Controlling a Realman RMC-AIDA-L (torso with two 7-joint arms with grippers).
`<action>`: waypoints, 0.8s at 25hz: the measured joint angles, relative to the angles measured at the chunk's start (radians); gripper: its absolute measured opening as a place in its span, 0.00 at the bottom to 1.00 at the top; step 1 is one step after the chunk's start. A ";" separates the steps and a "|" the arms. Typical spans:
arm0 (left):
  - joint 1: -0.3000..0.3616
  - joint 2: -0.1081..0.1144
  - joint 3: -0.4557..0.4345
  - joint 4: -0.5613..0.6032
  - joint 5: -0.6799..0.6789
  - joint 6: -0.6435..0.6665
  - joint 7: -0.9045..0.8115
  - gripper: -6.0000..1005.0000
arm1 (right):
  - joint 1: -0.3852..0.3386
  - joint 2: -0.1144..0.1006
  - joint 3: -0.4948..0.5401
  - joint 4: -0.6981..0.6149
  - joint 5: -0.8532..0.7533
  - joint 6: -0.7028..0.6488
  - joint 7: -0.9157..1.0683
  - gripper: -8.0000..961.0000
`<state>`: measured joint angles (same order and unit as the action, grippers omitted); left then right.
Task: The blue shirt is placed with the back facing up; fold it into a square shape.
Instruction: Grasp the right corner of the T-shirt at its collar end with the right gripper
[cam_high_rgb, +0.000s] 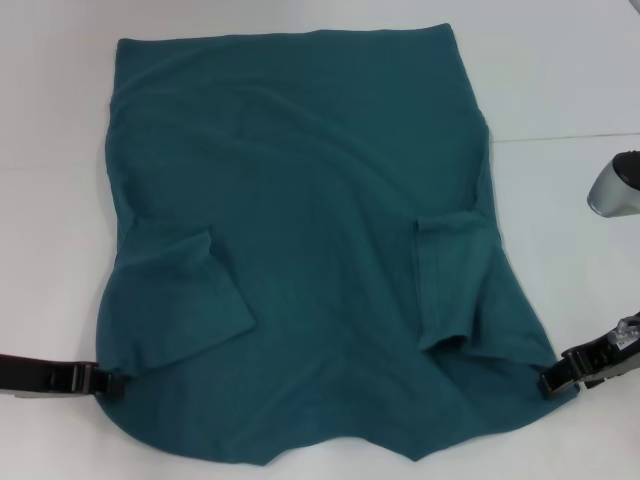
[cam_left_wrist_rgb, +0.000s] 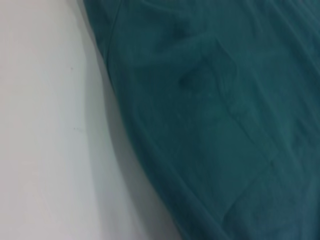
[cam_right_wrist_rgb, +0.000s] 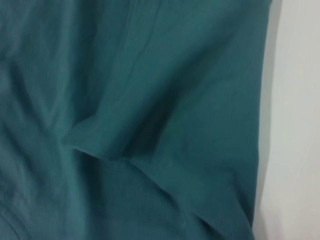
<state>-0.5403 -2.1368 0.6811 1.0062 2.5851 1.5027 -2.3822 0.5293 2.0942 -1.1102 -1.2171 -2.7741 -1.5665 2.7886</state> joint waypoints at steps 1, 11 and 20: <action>-0.001 0.000 0.000 0.000 0.001 0.000 0.000 0.07 | 0.004 -0.001 -0.001 0.008 0.000 0.004 0.000 0.67; -0.006 -0.001 0.001 0.000 0.007 0.002 -0.001 0.07 | 0.049 0.001 -0.012 0.084 -0.051 0.031 0.000 0.67; -0.007 0.000 0.002 -0.002 0.007 0.000 -0.001 0.07 | 0.077 0.002 -0.028 0.117 -0.041 0.040 -0.007 0.51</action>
<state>-0.5477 -2.1368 0.6828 1.0047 2.5925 1.5031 -2.3836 0.6063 2.0965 -1.1381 -1.1002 -2.8155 -1.5268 2.7813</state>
